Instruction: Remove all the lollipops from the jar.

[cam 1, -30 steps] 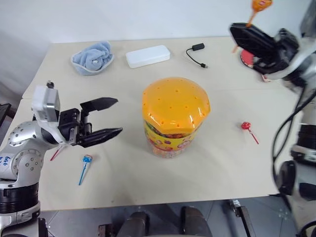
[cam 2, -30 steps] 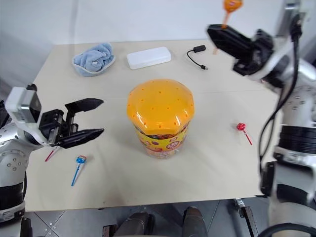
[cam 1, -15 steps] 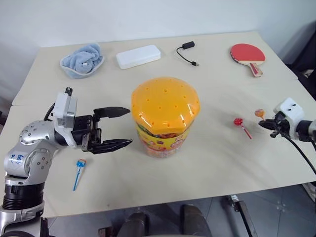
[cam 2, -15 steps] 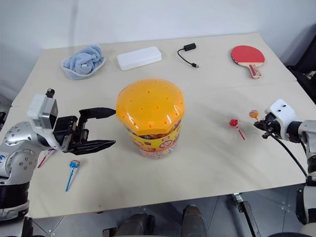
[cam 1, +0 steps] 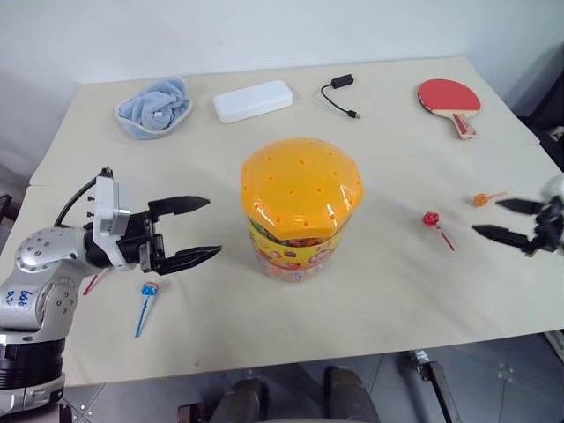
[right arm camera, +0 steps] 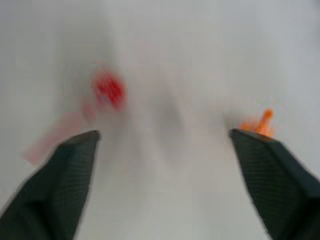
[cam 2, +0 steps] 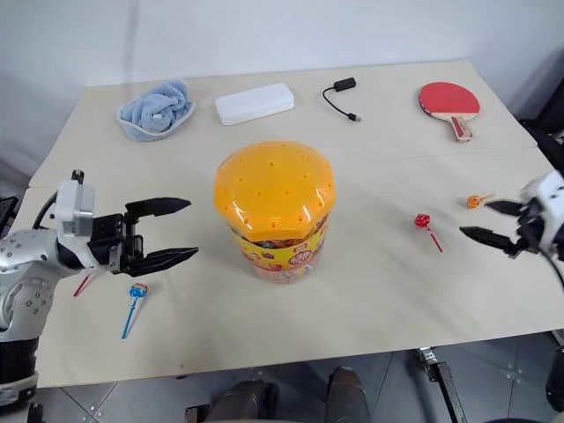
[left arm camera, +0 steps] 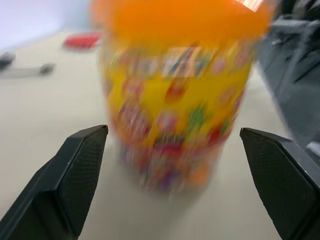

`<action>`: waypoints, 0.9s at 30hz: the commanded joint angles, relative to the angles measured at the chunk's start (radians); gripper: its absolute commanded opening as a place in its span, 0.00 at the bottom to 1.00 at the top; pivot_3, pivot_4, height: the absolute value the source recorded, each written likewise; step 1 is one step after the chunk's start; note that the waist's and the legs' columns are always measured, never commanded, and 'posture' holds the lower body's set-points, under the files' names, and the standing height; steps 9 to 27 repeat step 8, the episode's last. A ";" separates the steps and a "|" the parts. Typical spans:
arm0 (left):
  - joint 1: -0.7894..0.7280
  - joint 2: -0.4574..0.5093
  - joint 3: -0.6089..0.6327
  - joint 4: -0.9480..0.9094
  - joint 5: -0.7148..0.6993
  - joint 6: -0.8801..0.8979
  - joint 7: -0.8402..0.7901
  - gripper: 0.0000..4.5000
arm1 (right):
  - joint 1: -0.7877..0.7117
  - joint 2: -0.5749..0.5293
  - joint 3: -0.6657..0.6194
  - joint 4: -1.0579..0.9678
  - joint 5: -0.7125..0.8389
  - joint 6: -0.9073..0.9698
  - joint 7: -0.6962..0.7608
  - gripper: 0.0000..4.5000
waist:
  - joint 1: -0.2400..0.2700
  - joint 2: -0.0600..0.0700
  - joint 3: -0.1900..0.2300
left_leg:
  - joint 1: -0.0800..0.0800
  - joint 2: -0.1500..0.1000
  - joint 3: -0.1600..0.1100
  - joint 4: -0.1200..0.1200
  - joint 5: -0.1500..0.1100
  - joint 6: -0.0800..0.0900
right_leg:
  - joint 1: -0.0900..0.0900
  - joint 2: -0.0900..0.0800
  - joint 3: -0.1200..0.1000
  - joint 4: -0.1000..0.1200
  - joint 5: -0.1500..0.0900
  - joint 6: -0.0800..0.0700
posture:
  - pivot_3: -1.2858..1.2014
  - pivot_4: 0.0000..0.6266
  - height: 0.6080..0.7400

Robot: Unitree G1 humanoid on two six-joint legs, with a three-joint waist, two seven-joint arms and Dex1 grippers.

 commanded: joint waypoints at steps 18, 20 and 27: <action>0.195 -0.010 0.184 0.035 0.172 -0.162 0.182 1.00 | 0.359 0.211 -0.088 -0.780 0.230 0.071 -0.060 0.99 | 0.016 0.000 0.000 | 0.000 -0.001 -0.001 0.001 -0.001 -0.001 | 0.000 0.000 0.001 0.000 0.000 0.001 | 0.52 0.24 1.00; 0.195 -0.010 0.184 0.035 0.172 -0.162 0.182 1.00 | 0.359 0.211 -0.088 -0.780 0.230 0.071 -0.060 0.99 | 0.016 0.000 0.000 | 0.000 -0.001 -0.001 0.001 -0.001 -0.001 | 0.000 0.000 0.001 0.000 0.000 0.001 | 0.52 0.24 1.00; 0.195 -0.010 0.184 0.035 0.172 -0.162 0.182 1.00 | 0.359 0.211 -0.088 -0.780 0.230 0.071 -0.060 0.99 | 0.016 0.000 0.000 | 0.000 -0.001 -0.001 0.001 -0.001 -0.001 | 0.000 0.000 0.001 0.000 0.000 0.001 | 0.52 0.24 1.00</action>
